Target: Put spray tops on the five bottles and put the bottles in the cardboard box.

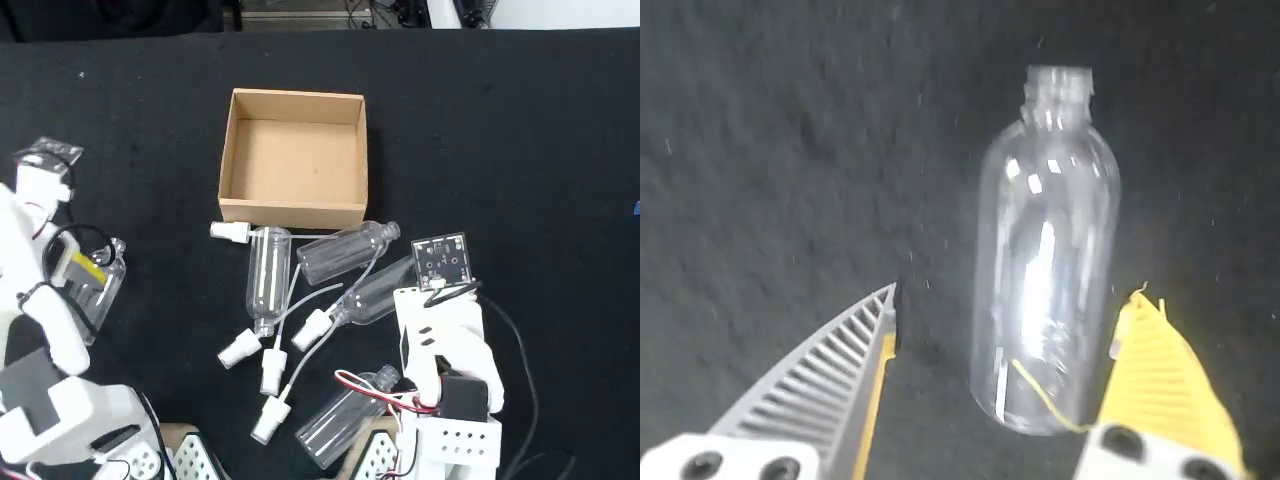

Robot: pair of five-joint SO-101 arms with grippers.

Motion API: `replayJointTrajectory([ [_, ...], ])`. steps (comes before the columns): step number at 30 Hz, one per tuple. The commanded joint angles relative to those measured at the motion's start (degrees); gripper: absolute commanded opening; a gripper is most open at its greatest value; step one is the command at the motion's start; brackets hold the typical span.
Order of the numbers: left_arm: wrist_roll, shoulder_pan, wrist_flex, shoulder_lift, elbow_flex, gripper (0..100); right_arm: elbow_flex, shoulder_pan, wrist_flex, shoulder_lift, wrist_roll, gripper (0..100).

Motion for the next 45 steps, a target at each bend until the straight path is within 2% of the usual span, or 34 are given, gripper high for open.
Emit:
replayJointTrajectory([
  [1, -0.6, 3.4, -3.2, 4.7, -4.7, 32, -0.3, -1.0, -1.9, -5.5, 0.0, 1.2],
  [3, -0.4, 4.7, -3.2, 6.8, -4.7, 32, -0.3, -1.0, -1.9, -5.5, 0.0, 1.2],
  [10, 7.6, 6.4, -3.6, 9.1, -4.6, 32, -0.3, -1.0, -1.9, -5.5, 0.0, 1.2],
  [20, 7.1, 6.1, -3.8, 9.2, -1.6, 32, -0.4, -0.9, -1.9, -5.5, 0.0, 1.2],
  [26, 7.1, 5.8, -9.9, 9.2, 2.7, 32, -0.4, -0.9, -1.9, -5.5, 0.0, 1.2],
  [31, 7.4, 6.2, -11.1, 9.2, 4.3, 31, -0.4, -0.9, -1.9, -5.5, 0.0, 1.2],
  [35, 7.6, 6.3, -9.2, 8.5, 3.8, 16, -0.4, -0.9, -1.9, -5.5, 0.0, 1.2],
  [38, 8.1, 8.3, -2.0, 7.8, 1.0, 2, -0.4, -0.9, -1.9, -5.5, 0.0, 1.2],
  [41, 11.9, 11.5, 4.9, 5.7, -1.8, 6, -0.4, -0.9, -1.9, -5.5, 0.0, 1.2],
  [45, 16.4, 16.0, 7.0, -0.9, -4.4, 3, -0.4, -0.8, -1.9, -5.5, 0.0, 1.2],
])
